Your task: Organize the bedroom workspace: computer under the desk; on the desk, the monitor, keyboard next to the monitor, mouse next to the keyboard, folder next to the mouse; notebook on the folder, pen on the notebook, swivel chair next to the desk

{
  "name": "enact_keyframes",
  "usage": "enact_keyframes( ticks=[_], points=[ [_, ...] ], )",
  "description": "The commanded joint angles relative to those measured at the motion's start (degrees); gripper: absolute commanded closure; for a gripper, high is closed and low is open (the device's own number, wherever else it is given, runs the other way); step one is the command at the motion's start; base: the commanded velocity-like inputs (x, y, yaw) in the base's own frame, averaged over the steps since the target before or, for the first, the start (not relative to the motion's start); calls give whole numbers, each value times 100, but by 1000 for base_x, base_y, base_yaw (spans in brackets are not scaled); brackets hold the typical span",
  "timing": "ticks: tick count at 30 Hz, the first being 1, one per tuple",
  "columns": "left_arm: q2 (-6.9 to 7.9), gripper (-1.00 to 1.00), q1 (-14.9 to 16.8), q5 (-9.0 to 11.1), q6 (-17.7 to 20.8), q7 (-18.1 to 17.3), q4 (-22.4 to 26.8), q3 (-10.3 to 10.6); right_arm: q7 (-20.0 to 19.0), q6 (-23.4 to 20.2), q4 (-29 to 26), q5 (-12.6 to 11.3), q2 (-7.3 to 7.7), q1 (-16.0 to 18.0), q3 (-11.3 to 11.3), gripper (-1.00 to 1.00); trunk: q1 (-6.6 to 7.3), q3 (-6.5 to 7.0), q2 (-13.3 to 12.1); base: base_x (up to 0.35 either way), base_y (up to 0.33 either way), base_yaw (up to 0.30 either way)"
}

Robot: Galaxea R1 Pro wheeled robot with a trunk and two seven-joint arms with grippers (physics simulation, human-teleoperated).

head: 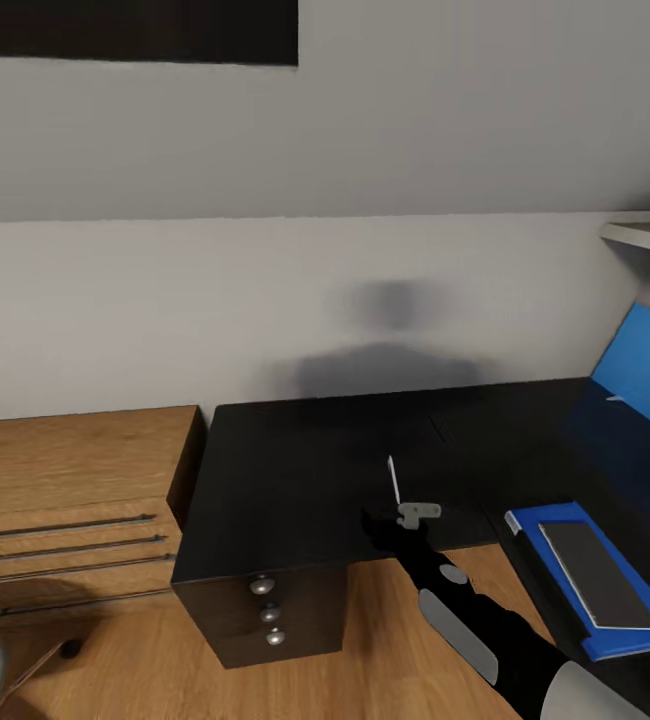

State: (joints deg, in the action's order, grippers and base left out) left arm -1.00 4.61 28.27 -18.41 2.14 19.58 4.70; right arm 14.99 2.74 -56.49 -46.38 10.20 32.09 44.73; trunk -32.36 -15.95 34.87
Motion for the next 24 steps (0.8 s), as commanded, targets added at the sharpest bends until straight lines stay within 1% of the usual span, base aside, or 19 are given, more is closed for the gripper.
enact_keyframes(
  ticks=[1, 2, 4, 7, 11, 15, 18, 20, 24],
  points=[
    [3, -100, 5, 48, -29, 21, -5, 48, 66, 30, -8, 73, 9, 8, 86, -100, -2, -13, 8, 0, 0, 254],
    [3, -100, 5, 47, -30, 19, -5, 49, 148, 31, -6, 311, 5, 8, 166, -100, -2, -19, 8, 0, 0, 248],
    [3, -100, 5, 47, -30, 17, -6, 49, 279, 32, -8, 499, 3, 8, 219, -100, -2, -29, 8, 0, 0, 232],
    [4, -100, 5, 47, -33, 19, -6, 49, 549, 33, -10, 706, 6, 8, 275, -100, -2, -39, 8, 0, 0, 147],
    [4, -100, 5, 47, -36, 20, -6, 48, 679, 38, -9, 790, 25, 8, 290, -100, -2, -45, 8, 0, 0, 57],
    [4, -100, 5, 47, -37, 18, -6, 46, 740, 58, -5, 826, 43, 8, 295, -100, -2, -47, 8, 0, 0, 24],
    [4, -100, 5, 50, -34, 21, -6, 47, 762, 163, 13, 840, 55, 8, 298, -100, -2, -48, 8, 0, 0, 9],
    [4, -100, 5, 52, -32, 21, -6, 48, 768, 276, 124, 847, 45, 8, 305, -100, -2, -48, 8, 0, 0, 3],
    [4, -100, 5, 49, -32, 21, -6, 50, 769, 317, 214, 845, 35, 8, 307, -100, -2, -48, 8, 0, 0, 1]
  ],
)
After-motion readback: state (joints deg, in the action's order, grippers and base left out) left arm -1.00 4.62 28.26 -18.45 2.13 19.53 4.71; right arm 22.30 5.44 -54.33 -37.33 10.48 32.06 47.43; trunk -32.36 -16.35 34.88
